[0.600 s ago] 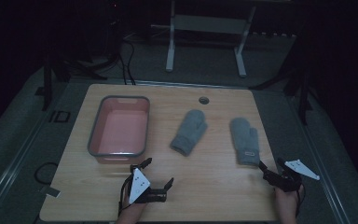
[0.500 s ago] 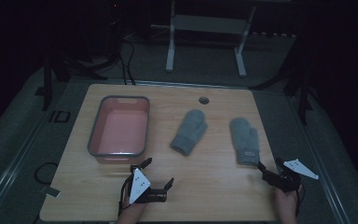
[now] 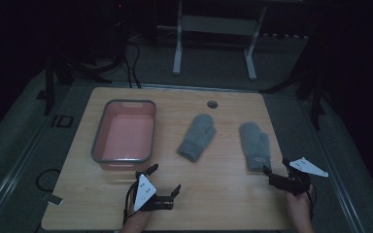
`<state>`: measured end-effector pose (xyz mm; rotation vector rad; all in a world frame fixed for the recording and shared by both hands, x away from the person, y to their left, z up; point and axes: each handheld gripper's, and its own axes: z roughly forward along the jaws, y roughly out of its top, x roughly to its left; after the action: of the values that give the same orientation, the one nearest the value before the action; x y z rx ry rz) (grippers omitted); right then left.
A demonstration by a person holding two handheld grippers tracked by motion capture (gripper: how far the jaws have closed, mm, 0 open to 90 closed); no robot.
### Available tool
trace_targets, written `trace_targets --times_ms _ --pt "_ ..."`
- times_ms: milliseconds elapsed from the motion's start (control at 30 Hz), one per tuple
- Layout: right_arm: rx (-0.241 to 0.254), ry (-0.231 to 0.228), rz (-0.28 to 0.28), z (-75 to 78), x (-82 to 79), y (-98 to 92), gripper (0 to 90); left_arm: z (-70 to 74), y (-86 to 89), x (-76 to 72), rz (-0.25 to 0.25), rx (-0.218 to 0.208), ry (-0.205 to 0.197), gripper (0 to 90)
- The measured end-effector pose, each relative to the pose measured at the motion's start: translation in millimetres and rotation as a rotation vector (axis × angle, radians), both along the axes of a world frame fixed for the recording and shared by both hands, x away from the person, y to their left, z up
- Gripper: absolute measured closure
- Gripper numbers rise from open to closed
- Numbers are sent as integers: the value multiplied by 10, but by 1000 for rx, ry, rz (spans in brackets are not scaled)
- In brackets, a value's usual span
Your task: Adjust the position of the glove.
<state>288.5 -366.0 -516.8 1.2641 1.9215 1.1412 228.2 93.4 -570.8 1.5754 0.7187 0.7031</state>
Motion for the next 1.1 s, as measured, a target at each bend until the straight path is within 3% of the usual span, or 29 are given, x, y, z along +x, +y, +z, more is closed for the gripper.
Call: trace_targets --times_ms 167,300,633,767,900,1000,1100 --pt "2 -11 31 148 96 97 141 0 -1 -2 1 3 -4 1" --pt "-10 13 82 295 262 264 142 0 -1 -2 2 3 -3 1" --pt "-20 3 266 554 603 666 138 0 1 -1 -1 0 -2 1" --pt "-19 28 327 588 718 858 138 0 -1 -1 -4 1 -2 1" --pt "-17 37 349 587 778 947 138 0 0 0 -4 0 -1 1" --pt "37 66 380 577 914 1094 136 0 0 0 -5 0 -1 1" --pt "22 72 385 557 999 1218 132 1 0 1 -6 1 0 1"
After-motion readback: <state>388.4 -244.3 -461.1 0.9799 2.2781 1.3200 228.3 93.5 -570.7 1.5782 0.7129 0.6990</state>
